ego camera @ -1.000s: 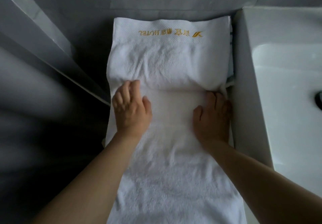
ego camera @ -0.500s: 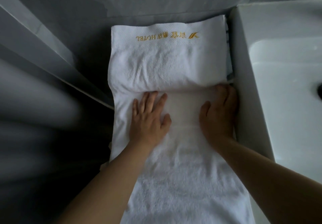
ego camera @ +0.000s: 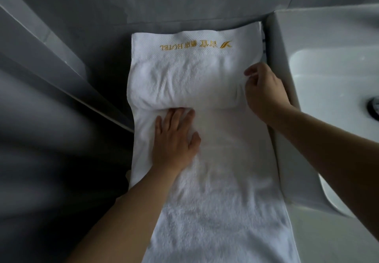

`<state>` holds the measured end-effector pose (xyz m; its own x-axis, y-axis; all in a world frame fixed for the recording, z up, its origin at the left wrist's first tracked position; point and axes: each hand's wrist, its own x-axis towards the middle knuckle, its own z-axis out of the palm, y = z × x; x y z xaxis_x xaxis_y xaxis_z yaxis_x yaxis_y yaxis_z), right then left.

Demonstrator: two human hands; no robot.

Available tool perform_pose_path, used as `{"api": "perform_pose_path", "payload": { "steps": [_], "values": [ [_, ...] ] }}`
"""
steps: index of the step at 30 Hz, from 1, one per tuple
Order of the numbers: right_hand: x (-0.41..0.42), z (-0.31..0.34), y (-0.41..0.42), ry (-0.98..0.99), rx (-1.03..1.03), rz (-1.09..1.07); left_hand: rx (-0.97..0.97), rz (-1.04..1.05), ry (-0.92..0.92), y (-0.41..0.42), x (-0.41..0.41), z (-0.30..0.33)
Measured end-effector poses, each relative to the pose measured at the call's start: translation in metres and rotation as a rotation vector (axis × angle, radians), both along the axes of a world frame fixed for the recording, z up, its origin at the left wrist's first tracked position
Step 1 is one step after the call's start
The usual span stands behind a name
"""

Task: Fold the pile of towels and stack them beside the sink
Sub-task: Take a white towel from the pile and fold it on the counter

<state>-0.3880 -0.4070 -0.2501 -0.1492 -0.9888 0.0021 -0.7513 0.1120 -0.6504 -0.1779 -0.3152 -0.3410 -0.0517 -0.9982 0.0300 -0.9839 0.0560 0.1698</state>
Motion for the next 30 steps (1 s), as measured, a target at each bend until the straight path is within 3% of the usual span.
{"api": "perform_pose_path", "payload": {
  "steps": [5,8,11,15,17,20,24,26,30],
  "values": [
    [-0.005,0.003,-0.016,0.099,0.113,0.13,-0.009,0.001,0.006,0.0,0.0,0.0],
    [-0.007,0.005,-0.016,0.155,0.049,0.232,-0.01,0.001,-0.002,0.0,0.001,0.0],
    [-0.01,0.008,-0.013,0.075,-0.015,0.24,-0.007,0.003,-0.001,0.0,0.0,0.001],
    [-0.011,0.013,-0.013,0.084,0.075,0.283,-0.003,0.003,-0.002,0.0,0.0,0.001],
    [-0.01,0.016,-0.011,0.296,0.065,0.307,0.002,0.002,0.002,0.0,0.0,0.002],
    [-0.005,0.02,-0.002,0.861,-0.076,0.319,0.008,0.004,0.009,0.0,0.0,0.003],
    [0.001,0.021,0.009,1.188,0.132,0.311,0.007,-0.001,0.01,-0.001,0.001,0.002],
    [0.005,0.012,0.015,1.17,0.103,0.308,0.013,0.001,0.004,-0.002,0.001,0.001],
    [0.028,-0.014,0.053,0.705,-0.114,0.401,0.011,-0.001,-0.008,-0.005,0.002,-0.001]
  ]
}}
